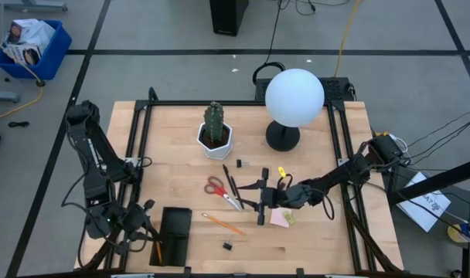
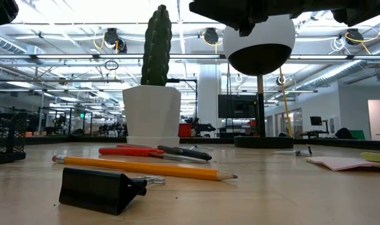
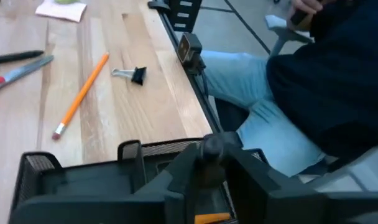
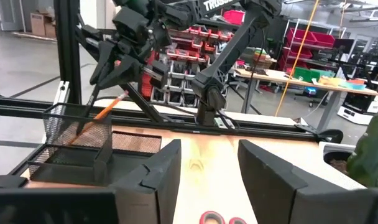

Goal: Pick and place office supplies into organizer
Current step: Put the left pen in the desk organizer, then put the right binder clip in the desk organizer

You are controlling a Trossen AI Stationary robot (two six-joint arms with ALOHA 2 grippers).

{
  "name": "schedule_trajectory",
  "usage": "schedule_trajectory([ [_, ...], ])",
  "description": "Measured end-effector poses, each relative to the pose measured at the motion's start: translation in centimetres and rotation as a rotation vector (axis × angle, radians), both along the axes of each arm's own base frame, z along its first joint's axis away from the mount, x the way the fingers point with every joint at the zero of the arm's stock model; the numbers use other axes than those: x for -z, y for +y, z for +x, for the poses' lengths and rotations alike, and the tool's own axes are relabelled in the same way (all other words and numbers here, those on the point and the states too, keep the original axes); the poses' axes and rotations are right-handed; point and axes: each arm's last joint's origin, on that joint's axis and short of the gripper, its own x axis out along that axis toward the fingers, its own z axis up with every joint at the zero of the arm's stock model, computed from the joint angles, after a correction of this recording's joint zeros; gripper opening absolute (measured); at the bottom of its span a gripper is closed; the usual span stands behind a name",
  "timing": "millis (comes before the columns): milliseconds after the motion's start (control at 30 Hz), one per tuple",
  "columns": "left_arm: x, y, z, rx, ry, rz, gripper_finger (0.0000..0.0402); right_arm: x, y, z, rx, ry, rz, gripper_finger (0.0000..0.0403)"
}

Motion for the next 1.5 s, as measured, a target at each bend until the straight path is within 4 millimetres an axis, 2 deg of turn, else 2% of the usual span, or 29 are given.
schedule_trajectory([
  [233, -0.2, 0.1, 0.5, -0.028, -0.003, -0.032, 0.0149, 0.0, 0.0, 0.0, 0.0, 0.0, 0.001, 0.015],
  [433, -0.7, 0.5, 0.9, -0.05, -0.062, -0.004, 0.0176, 0.1, 0.0, 0.0, 0.0, 0.006, 0.002, 0.015],
  [833, -2.0, 2.2, 3.8, -0.269, -0.29, 0.156, 0.0179, 2.0, -0.2, -0.2, 0.019, 0.186, 0.067, 0.015],
  [1267, -3.9, 4.4, 7.1, -0.443, -0.432, 0.157, 0.0172, 3.6, -0.4, -0.7, 0.064, 0.328, 0.155, 0.015],
  [1500, -4.0, 5.2, 7.9, -0.498, -0.433, 0.163, 0.0157, 4.5, -1.3, -2.0, 0.233, 0.474, 0.153, 0.015],
])
